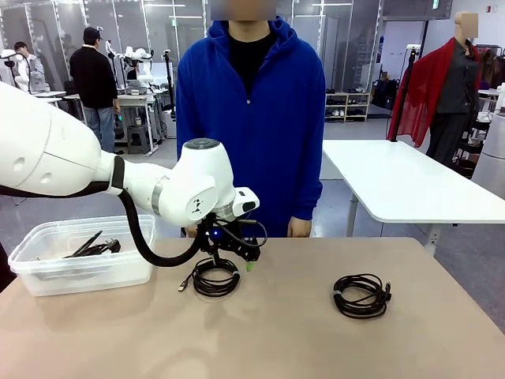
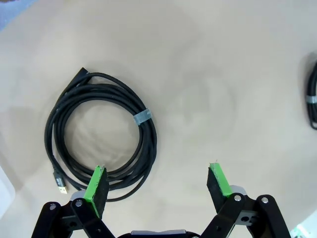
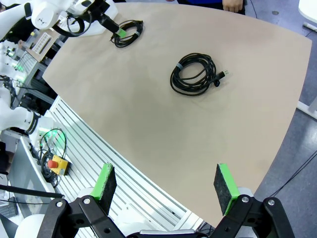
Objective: Organize and store the cables.
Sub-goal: Place the USB Extension Cable into the Organizing box.
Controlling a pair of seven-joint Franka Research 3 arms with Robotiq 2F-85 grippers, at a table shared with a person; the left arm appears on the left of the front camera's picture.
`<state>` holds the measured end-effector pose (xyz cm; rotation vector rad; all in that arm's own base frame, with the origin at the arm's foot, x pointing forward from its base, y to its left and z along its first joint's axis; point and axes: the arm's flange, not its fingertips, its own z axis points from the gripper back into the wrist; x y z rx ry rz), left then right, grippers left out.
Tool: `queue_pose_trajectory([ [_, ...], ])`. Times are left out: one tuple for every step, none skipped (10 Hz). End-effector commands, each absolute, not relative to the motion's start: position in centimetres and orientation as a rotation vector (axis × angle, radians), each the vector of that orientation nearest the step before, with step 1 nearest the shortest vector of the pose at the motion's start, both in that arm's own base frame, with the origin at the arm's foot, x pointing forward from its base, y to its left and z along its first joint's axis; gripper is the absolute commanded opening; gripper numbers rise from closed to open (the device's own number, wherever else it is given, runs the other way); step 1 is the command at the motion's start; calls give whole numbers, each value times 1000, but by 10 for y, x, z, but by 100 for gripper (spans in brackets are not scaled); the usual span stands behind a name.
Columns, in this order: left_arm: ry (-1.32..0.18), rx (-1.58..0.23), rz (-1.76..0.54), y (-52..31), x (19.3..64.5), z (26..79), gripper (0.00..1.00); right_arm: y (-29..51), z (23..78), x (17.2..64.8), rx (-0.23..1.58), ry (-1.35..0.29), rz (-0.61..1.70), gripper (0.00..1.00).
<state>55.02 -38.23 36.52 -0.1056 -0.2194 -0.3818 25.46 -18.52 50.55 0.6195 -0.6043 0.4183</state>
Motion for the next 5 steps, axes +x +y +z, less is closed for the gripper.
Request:
queue_pose_trajectory([
  [-165,-147,-272,-394,572,358,100,-186,506,254,628,-620,431,100],
  [-153,-144,-241,-395,578,351,100,-186,506,254,628,-620,431,100],
  [-143,-132,-213,-395,586,344,100,-186,506,254,628,-620,431,100],
  [-123,-156,-179,-393,594,336,100,-186,506,254,628,-620,431,100],
  [-104,-162,-146,-392,599,330,100,-186,506,254,628,-620,431,100],
])
